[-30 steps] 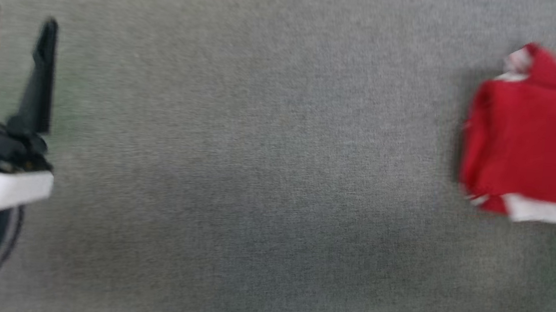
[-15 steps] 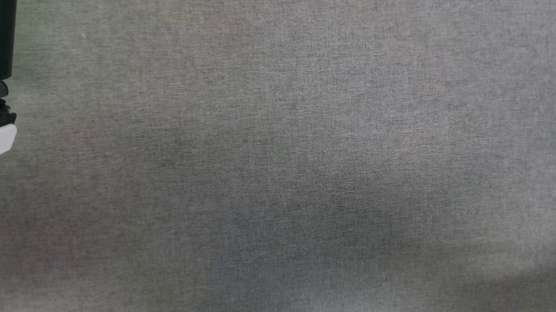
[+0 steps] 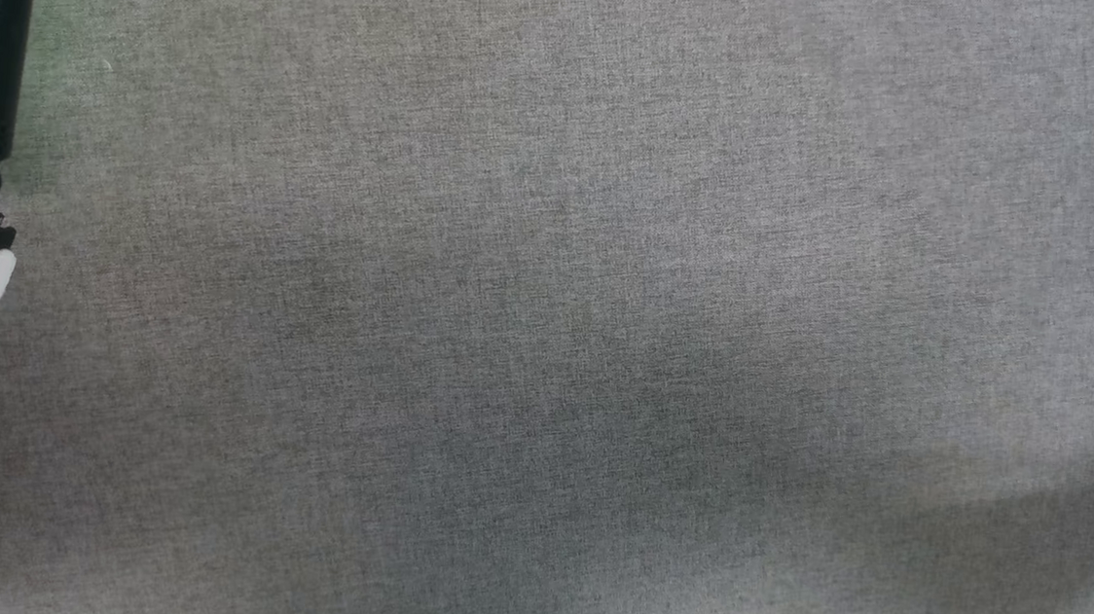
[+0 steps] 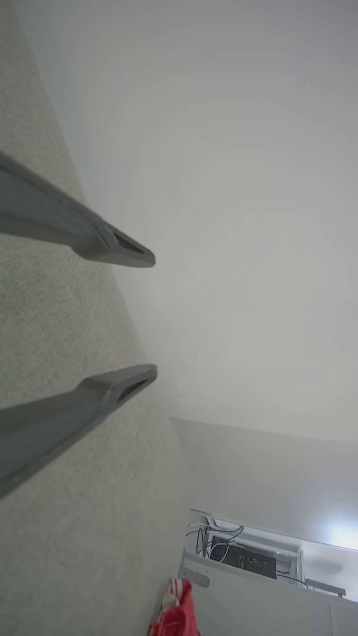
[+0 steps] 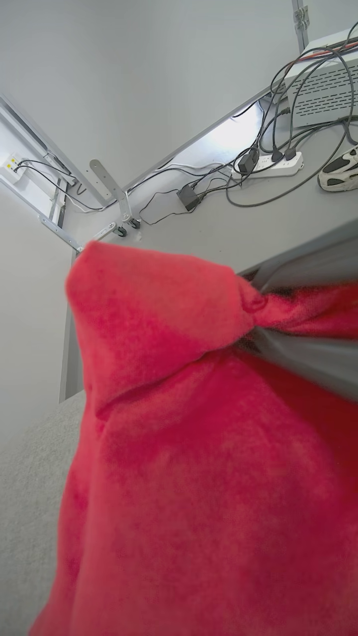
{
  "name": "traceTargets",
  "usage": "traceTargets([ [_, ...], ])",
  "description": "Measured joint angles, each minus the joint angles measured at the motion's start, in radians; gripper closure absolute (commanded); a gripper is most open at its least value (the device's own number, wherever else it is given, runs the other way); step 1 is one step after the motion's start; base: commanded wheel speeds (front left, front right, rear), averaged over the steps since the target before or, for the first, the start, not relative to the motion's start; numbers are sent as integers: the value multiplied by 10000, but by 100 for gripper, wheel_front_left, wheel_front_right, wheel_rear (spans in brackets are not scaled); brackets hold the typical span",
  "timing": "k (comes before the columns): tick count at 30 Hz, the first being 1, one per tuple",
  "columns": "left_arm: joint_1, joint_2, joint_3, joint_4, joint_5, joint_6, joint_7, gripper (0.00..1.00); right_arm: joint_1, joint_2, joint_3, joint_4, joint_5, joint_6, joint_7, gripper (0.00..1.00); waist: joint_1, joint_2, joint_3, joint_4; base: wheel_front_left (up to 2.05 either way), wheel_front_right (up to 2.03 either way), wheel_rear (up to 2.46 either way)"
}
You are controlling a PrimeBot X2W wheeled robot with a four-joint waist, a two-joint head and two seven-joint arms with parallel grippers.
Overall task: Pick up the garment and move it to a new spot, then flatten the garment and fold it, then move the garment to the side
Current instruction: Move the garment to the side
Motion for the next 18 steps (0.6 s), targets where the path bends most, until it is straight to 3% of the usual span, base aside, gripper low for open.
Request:
traceTargets([
  [1,8,-4,12,25,-56,0,0,0,-39,-4,25,107,-46,0,-73,100,0,0,-5,3,0,0,0],
  [3,52,-15,6,65,-100,0,0,0,-102,-4,19,288,-123,0,-232,57,0,0,-44,12,0,0,0],
  [4,86,-36,8,90,-100,0,0,0,-149,-25,29,376,-219,0,-301,0,1,0,-78,19,0,0,0],
  [12,417,-690,-42,380,-98,0,-2,0,-164,-311,550,570,-151,0,-456,0,0,0,-688,151,0,0,0],
  [18,1178,-1584,88,1085,-15,0,0,0,459,-393,2228,155,602,0,-608,0,0,0,-1669,449,0,0,0],
])
